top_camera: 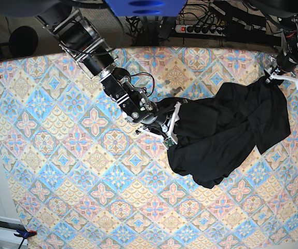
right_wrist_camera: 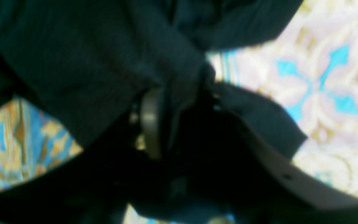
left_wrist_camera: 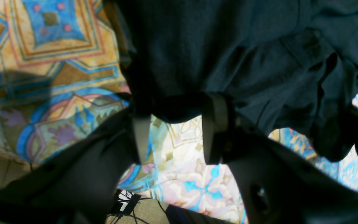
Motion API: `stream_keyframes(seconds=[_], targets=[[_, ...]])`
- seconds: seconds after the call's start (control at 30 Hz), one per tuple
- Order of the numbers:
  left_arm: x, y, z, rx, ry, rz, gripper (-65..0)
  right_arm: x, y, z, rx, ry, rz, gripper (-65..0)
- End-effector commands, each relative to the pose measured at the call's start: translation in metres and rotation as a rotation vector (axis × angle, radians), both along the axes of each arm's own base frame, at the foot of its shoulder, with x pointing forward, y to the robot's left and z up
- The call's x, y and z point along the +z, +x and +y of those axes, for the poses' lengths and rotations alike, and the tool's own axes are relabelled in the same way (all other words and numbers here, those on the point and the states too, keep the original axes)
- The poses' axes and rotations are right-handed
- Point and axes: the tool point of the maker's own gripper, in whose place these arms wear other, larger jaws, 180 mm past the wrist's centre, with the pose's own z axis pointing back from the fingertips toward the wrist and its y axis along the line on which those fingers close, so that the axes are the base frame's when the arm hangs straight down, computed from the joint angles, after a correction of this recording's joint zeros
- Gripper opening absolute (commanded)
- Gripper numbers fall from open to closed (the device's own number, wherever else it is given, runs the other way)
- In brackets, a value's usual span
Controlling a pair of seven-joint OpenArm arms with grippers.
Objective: Layout the t-shirt on the table in an organized manner, then fold the t-shirt properly
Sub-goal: 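Reach the right gripper to the shirt and grasp a fold, then lift the grasped fabric with the right gripper and release it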
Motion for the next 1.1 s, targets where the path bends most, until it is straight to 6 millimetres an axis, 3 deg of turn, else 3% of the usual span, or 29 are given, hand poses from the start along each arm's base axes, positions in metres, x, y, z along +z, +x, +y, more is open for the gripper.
stream_keyframes(seconds=[0.0,0.07,0.17,0.43,0.6,0.77,0.83,0.93,1.07], targets=[[0.011,0.007,0.006,-0.009,0.025,-0.032,-38.8,0.022,0.015,0.001,0.0,0.023,-0.063,-55.6],[0.012,0.008,0.006,-0.009,0.025,-0.034,-38.8,0.033,0.018,-0.001,0.005,0.032,-0.094,-64.7],[0.015,0.014,0.007,-0.011,0.029,-0.048,-38.8,0.037,0.009,-0.018,0.019,0.008,-0.103,-64.5],[0.024,0.029,0.007,-0.012,0.032,-0.089,-38.8,0.04,-0.074,-0.025,0.081,0.066,-0.065,-65.0],[0.027,0.035,0.007,-0.014,0.031,-0.104,-38.8,0.047,-0.138,-0.009,0.225,0.08,-0.025,-65.0],[0.032,0.041,0.007,-0.013,0.031,-0.122,-38.8,0.031,-0.191,-0.013,0.385,-0.031,0.083,-65.0],[0.032,0.043,0.007,-0.012,0.031,-0.126,-38.8,0.031,-0.195,-0.01,0.445,-0.065,0.078,-65.0],[0.032,0.042,0.007,-0.012,0.03,-0.124,-38.8,0.038,-0.185,-0.004,0.489,-0.07,0.025,-65.0],[0.031,0.041,0.007,-0.012,0.03,-0.121,-38.8,0.057,-0.139,-0.01,0.412,-0.066,-0.065,-59.4]])
